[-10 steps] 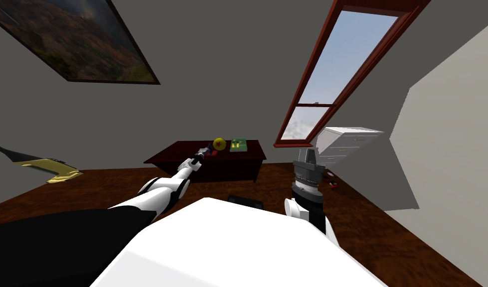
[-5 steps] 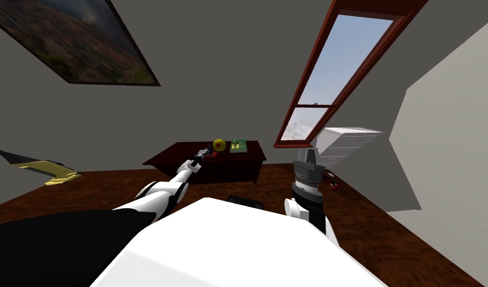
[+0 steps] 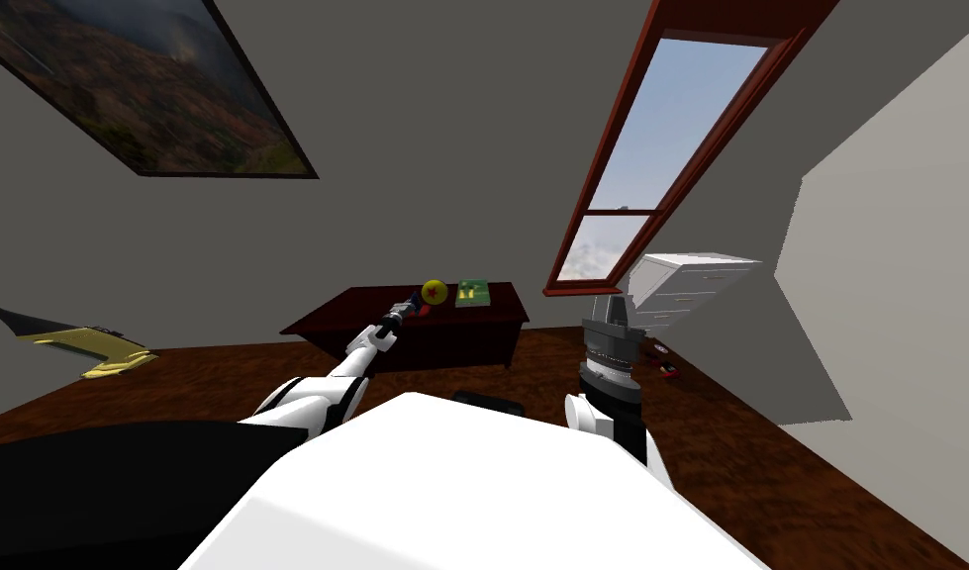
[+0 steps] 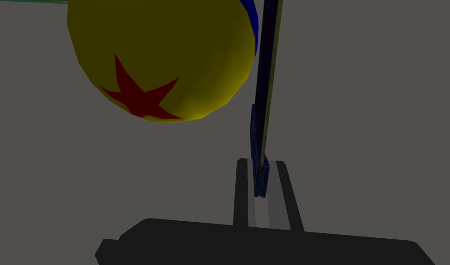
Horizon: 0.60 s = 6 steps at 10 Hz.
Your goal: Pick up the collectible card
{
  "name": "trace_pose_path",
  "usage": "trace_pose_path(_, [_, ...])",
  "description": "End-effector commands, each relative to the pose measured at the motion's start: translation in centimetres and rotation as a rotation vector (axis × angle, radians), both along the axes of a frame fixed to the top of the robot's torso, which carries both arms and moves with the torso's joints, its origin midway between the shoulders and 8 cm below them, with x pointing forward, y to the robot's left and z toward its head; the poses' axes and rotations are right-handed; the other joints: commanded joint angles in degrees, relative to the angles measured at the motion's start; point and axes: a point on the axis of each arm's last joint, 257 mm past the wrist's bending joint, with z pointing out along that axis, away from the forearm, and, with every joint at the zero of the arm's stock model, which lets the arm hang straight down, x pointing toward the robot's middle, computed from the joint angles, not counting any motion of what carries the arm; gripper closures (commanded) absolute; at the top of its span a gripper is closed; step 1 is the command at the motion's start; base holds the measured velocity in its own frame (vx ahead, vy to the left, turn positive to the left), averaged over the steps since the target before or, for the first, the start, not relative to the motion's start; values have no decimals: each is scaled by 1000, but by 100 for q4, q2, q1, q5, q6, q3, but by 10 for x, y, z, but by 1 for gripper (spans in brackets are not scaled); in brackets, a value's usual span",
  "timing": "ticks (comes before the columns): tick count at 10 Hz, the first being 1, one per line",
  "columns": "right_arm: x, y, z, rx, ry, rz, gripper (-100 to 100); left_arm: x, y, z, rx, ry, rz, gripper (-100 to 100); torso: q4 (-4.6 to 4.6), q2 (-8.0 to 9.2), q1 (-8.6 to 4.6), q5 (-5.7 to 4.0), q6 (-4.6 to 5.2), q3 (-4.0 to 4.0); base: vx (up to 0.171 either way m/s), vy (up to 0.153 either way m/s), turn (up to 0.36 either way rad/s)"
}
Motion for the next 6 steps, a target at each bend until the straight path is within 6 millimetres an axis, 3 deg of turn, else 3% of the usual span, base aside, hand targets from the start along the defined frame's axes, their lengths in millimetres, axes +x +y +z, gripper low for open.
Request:
trace_pose_path(1, [0,0,0,0,0,0,0,-14,0,-13,-12,23,12,100,0,0,0,0,0,0,58,22,-16])
trace_pose_path(3, [0,0,0,0,0,0,0,-22,-1,-14,-1,23,4,100,-26,-14,15,26,-8,-20,26,2,-4])
trace_pose_path(5, [0,0,0,0,0,0,0,-15,-6,-1,7,-3,-11,100,-31,-4,19,31,-11,-18,-10,-4,9])
trace_pose_path(6, [0,0,0,0,0,0,0,-32,-4,-15,-13,18,10,100,-30,-2,19,30,-11,-17,54,12,-31])
